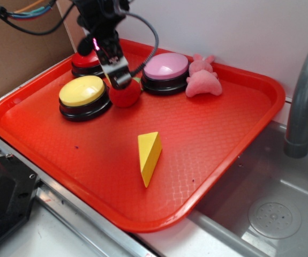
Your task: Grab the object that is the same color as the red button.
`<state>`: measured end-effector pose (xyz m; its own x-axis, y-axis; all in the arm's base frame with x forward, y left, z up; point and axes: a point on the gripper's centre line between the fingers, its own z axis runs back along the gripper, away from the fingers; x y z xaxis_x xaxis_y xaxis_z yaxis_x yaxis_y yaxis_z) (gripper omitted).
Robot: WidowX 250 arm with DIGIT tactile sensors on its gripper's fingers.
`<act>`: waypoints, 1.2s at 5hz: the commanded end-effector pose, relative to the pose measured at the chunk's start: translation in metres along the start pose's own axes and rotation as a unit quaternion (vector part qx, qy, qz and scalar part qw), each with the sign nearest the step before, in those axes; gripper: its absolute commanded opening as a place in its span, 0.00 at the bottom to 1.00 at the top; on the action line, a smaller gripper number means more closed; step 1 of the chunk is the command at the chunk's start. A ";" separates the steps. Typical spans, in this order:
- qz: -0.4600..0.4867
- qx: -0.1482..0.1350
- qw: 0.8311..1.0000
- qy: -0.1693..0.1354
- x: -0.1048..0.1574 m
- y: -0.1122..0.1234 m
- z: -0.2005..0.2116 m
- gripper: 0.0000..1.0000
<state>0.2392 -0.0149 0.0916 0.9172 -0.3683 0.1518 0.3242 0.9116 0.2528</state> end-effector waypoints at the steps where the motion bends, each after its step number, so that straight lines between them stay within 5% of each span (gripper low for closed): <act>1: 0.002 0.018 1.000 0.009 0.007 0.001 -0.034 1.00; 3: -0.001 0.027 0.999 0.034 0.005 0.005 -0.055 1.00; 4: 0.019 0.036 0.998 0.047 0.002 0.011 -0.061 0.33; 5: 0.021 0.039 0.998 0.046 0.002 0.012 -0.062 0.00; 6: 0.021 0.042 0.998 0.046 0.003 0.013 -0.061 0.00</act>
<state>0.2529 0.0055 0.0291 0.9475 -0.3167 0.0447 0.2869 0.9033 0.3188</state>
